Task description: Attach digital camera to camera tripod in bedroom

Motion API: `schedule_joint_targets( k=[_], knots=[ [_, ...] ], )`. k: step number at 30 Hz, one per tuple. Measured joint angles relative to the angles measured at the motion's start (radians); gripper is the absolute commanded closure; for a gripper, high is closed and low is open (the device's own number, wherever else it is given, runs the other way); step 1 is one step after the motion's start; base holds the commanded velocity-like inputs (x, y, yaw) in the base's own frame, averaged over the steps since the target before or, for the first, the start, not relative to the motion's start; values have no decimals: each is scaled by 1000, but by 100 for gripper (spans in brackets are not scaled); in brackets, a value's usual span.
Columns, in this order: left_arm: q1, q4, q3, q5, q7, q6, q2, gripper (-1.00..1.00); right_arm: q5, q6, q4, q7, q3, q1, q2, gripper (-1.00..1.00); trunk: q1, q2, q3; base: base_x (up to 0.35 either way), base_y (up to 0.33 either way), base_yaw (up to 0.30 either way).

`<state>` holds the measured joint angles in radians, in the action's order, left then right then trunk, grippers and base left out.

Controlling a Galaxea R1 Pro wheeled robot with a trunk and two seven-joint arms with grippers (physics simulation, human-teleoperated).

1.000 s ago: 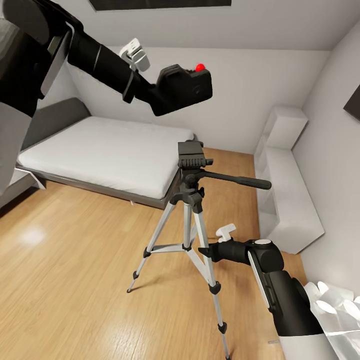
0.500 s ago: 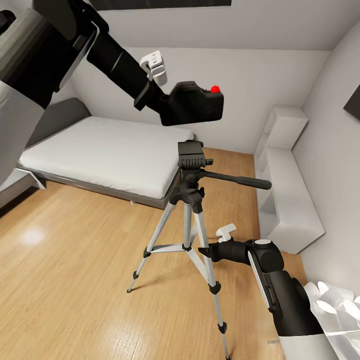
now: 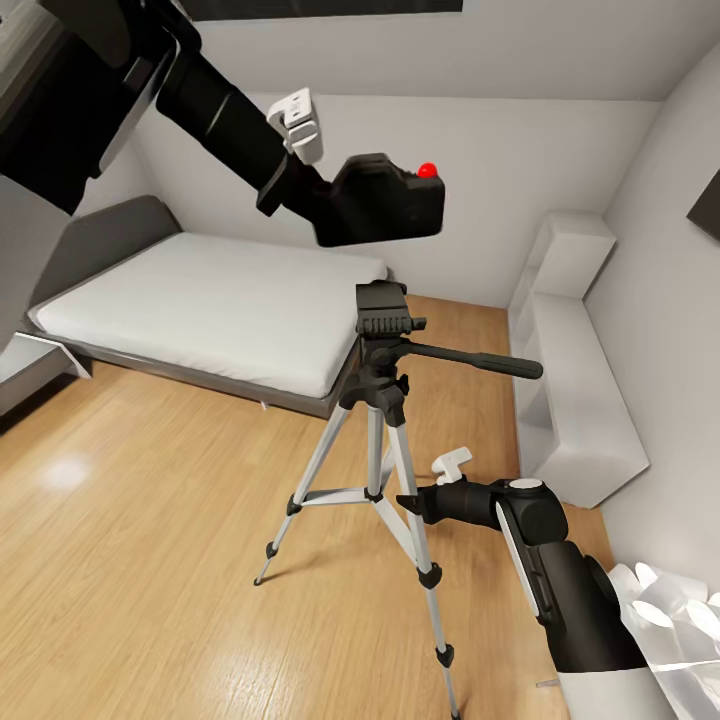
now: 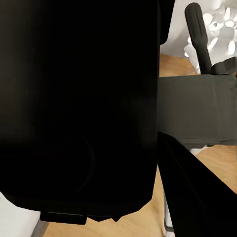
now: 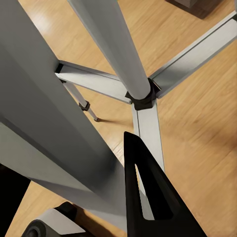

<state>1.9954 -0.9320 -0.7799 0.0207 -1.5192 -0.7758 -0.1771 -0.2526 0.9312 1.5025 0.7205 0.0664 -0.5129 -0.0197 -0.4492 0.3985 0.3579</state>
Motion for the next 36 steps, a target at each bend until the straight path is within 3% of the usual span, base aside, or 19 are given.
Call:
schedule_joint_targets(
  k=[11,16,22,24,31,36],
  knots=[
    [0,-3,-11,-38,-22,-6,-11,100,-3,0,0,4,-1,0,0,100,0,0,0,0,0,0],
    [0,0,-50,-47,-25,-6,-10,100,-3,0,0,3,-1,0,0,100,0,0,0,0,0,0],
    [0,-32,-84,-80,-24,-59,-35,100,18,-13,-12,-12,-7,-1,0,100,0,0,0,0,0,0],
    [0,-22,-72,-91,-25,-76,-31,100,23,-12,-11,-14,-8,-1,2,100,0,0,0,0,0,0],
    [0,-56,-34,-73,-18,-137,-33,100,29,-11,-11,-17,-7,0,5,100,0,0,0,0,0,0],
    [0,-67,-20,-73,-18,-143,-33,100,29,-11,-11,-17,-6,0,5,100,0,0,0,0,0,0]
  ],
)
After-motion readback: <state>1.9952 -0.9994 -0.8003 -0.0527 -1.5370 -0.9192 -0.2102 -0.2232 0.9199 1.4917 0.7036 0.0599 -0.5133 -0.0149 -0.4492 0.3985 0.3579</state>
